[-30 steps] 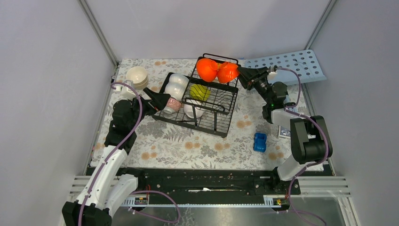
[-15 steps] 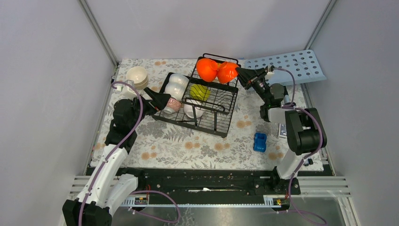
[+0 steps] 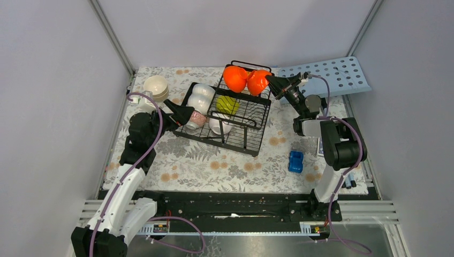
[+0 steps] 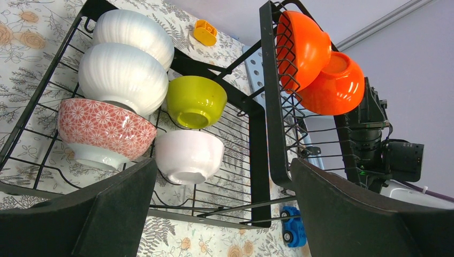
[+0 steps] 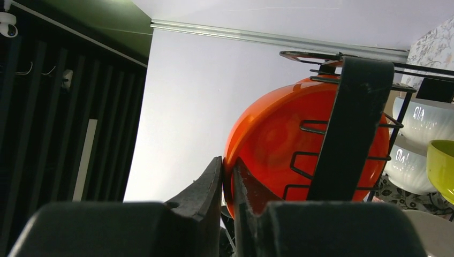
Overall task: Unload the bowls from the dish rack
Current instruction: Pick up the bowl from the dish rack.
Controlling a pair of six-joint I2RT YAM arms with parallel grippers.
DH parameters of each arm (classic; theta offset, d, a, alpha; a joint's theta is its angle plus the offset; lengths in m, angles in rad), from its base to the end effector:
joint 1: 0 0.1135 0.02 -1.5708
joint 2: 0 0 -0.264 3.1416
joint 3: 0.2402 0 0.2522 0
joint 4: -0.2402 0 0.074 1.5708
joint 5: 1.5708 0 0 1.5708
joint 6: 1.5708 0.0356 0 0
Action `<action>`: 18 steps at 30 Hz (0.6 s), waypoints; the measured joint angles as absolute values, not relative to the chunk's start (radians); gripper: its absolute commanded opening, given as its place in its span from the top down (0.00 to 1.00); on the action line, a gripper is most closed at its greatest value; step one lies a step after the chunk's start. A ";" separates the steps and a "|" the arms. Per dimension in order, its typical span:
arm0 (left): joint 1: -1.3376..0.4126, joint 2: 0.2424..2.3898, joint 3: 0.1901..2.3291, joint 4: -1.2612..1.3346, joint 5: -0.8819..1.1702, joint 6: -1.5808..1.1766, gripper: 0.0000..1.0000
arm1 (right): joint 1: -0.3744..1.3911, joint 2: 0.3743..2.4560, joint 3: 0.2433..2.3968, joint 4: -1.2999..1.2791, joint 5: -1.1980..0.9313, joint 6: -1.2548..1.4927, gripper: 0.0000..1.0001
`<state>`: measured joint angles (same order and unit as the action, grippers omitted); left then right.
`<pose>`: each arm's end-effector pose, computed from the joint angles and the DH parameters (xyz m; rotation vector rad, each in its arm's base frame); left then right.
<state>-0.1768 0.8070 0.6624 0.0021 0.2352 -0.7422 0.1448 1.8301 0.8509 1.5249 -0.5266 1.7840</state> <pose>0.1915 -0.0426 0.3128 -0.3217 1.7613 -0.8733 0.3573 0.0702 0.2532 0.4896 1.2517 1.9563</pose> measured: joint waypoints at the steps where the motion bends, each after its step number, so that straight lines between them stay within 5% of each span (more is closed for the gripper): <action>1: -0.177 0.807 0.662 0.002 0.235 -0.742 0.01 | 0.145 1.832 0.854 1.525 -0.529 1.789 1.00; 18: -0.177 0.807 0.662 0.002 0.232 -0.742 0.01 | 0.144 1.842 0.949 1.509 -0.548 1.812 1.00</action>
<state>-0.1768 0.8070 0.6624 0.0017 0.2317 -0.7422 0.1436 1.8423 0.9489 1.5093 -0.5476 1.8122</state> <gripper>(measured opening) 0.988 0.149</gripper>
